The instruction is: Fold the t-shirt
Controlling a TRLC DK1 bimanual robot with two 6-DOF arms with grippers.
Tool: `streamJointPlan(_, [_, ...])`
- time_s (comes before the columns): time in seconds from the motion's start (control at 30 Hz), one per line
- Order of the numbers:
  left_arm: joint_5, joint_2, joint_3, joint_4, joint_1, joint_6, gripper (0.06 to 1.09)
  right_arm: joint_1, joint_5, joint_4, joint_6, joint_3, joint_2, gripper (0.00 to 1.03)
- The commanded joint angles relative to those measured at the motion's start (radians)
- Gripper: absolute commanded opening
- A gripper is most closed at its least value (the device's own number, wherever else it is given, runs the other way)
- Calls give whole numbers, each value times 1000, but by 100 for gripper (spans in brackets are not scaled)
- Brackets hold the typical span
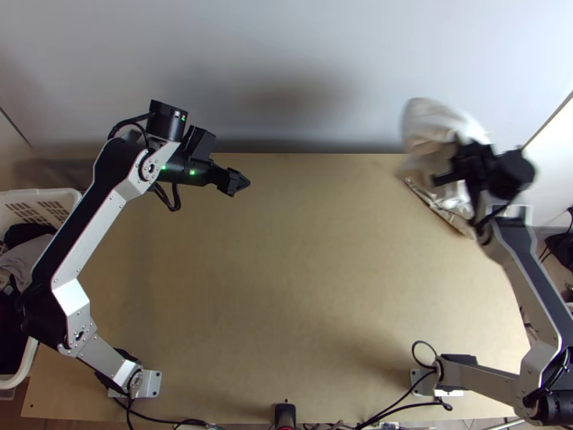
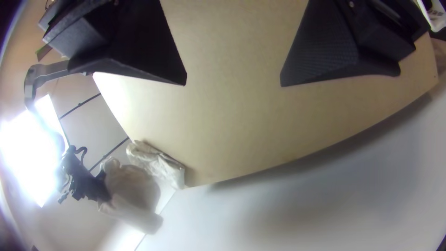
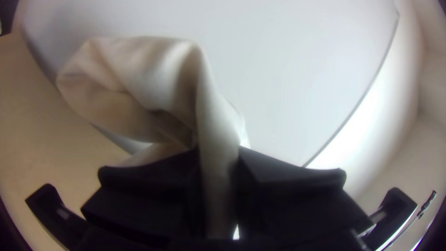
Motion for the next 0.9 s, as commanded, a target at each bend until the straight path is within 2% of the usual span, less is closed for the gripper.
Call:
streamJointPlan(0.0, [0,-19,-28,-2,9,1,104,-288,-121,-17,8,82,13,3])
streamJointPlan(0.3, [0,-40,-83,0,31,17,104,-621,-307,24,-25,82,99,3])
streamJointPlan(0.47, [0,-51,-105,0,35,17,104,-716,-343,55,-79,70,180,3])
streamJointPlan(0.67, [0,-69,-121,-6,52,18,104,-693,-343,138,-94,-36,265,3])
streamJointPlan(0.73, [0,-79,-128,-16,67,31,104,-647,-330,138,-61,-55,291,3])
streamJointPlan(0.87, [0,-97,-137,-34,100,51,104,-508,-241,138,-15,-76,338,3])
